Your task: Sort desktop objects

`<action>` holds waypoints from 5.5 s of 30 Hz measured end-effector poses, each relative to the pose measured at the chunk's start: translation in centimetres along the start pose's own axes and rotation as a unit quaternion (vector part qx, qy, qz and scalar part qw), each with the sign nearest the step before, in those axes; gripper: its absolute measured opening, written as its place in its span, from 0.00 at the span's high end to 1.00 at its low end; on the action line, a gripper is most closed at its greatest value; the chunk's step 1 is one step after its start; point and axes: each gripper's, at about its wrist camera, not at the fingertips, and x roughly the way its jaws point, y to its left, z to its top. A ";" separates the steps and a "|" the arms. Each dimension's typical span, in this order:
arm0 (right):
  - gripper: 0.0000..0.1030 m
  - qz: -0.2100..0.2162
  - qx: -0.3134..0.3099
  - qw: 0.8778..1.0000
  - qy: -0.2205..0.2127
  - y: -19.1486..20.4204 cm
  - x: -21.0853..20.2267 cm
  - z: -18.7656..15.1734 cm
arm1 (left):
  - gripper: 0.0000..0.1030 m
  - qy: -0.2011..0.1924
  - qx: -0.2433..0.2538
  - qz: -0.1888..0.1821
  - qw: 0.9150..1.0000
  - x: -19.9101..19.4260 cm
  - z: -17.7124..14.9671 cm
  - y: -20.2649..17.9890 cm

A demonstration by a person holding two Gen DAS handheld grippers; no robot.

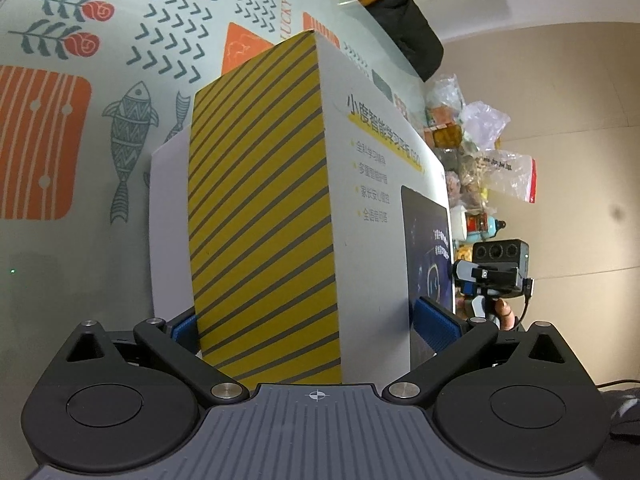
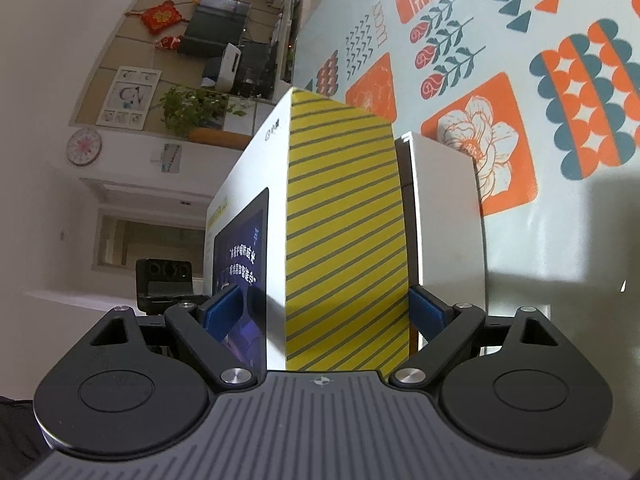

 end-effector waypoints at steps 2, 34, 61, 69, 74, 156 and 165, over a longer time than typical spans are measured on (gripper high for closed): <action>0.00 -0.009 -0.008 1.000 0.000 0.6 -0.2 0.0 | 0.00 0.003 0.001 -0.002 1.000 0.1 0.0 0.0; 0.00 -0.109 -0.127 0.986 -0.019 5.4 0.6 -1.4 | 0.00 0.026 0.031 0.031 0.999 -0.2 1.3 -2.2; 0.00 -0.114 -0.132 0.985 -0.002 5.5 0.5 -1.8 | 0.00 0.043 0.087 0.099 0.990 -0.9 1.4 -3.3; 0.00 -0.169 -0.205 0.964 -0.013 9.9 0.5 -3.4 | 0.00 0.061 0.112 0.129 0.983 -0.2 0.9 -4.7; 0.00 -0.176 -0.212 0.961 -0.017 10.5 0.1 -4.1 | 0.00 0.066 0.114 0.142 0.981 0.3 0.4 -4.9; 0.00 -0.290 -0.183 0.932 -0.120 11.9 6.6 -5.6 | 0.00 -0.184 0.129 0.408 0.885 9.9 -9.2 -12.4; 0.00 -0.336 -0.240 0.903 -0.116 12.8 8.4 -7.4 | 0.00 -0.170 0.127 0.426 0.880 10.2 -9.2 -12.6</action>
